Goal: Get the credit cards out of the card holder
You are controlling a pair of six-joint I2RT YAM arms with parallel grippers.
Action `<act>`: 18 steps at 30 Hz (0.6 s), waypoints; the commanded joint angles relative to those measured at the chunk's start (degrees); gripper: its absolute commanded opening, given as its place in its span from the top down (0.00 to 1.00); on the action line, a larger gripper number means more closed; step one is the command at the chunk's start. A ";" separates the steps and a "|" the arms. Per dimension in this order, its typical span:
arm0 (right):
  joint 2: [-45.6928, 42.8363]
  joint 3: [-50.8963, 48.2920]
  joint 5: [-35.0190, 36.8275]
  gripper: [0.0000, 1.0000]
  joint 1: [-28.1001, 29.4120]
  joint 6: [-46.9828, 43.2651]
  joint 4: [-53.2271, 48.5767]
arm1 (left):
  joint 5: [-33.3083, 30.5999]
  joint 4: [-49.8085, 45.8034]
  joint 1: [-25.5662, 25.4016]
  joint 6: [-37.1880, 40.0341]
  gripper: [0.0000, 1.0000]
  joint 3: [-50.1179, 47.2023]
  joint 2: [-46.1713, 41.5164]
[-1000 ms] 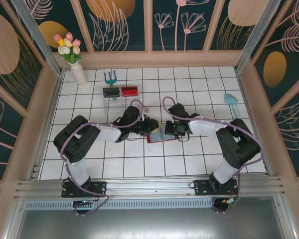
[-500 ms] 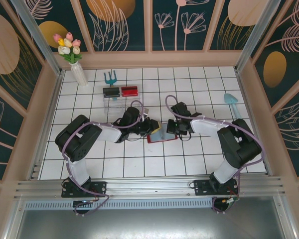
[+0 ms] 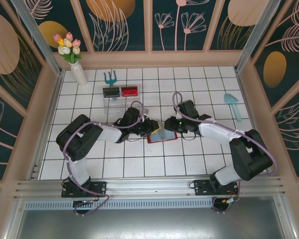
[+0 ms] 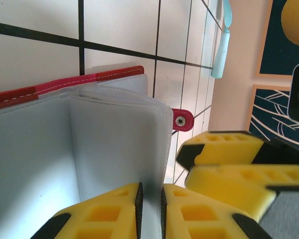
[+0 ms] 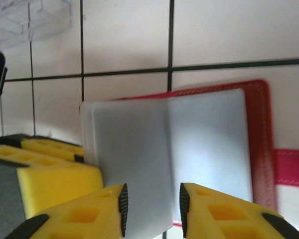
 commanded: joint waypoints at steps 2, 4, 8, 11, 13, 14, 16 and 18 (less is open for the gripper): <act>-0.59 -0.90 -4.59 0.63 1.44 -1.89 1.73 | 1.15 0.70 -0.28 0.27 0.79 1.02 1.23; -0.25 -1.22 -5.62 0.61 2.41 -2.31 1.97 | 1.19 0.54 -0.24 0.27 0.79 1.04 1.21; -0.73 -2.15 -6.13 0.57 2.59 -2.52 2.77 | 1.16 0.36 -0.28 0.36 0.79 1.04 0.95; 0.04 -2.30 -6.47 0.55 2.93 -3.11 2.33 | 1.05 0.36 -0.28 0.32 0.79 1.05 0.97; 0.91 -2.39 -5.27 0.55 3.17 -3.11 1.73 | 1.07 0.44 -0.25 0.26 0.79 0.96 0.90; 1.21 -2.47 -5.19 0.56 3.19 -3.26 1.60 | 1.05 0.44 -0.26 0.29 0.79 0.99 0.90; 0.99 -2.91 -5.96 0.54 3.51 -3.50 2.04 | 1.03 0.45 -0.24 0.16 0.79 0.88 0.76; -0.08 -3.49 -6.15 0.49 3.94 -3.54 2.55 | 0.99 0.45 -0.23 0.23 0.79 0.87 0.65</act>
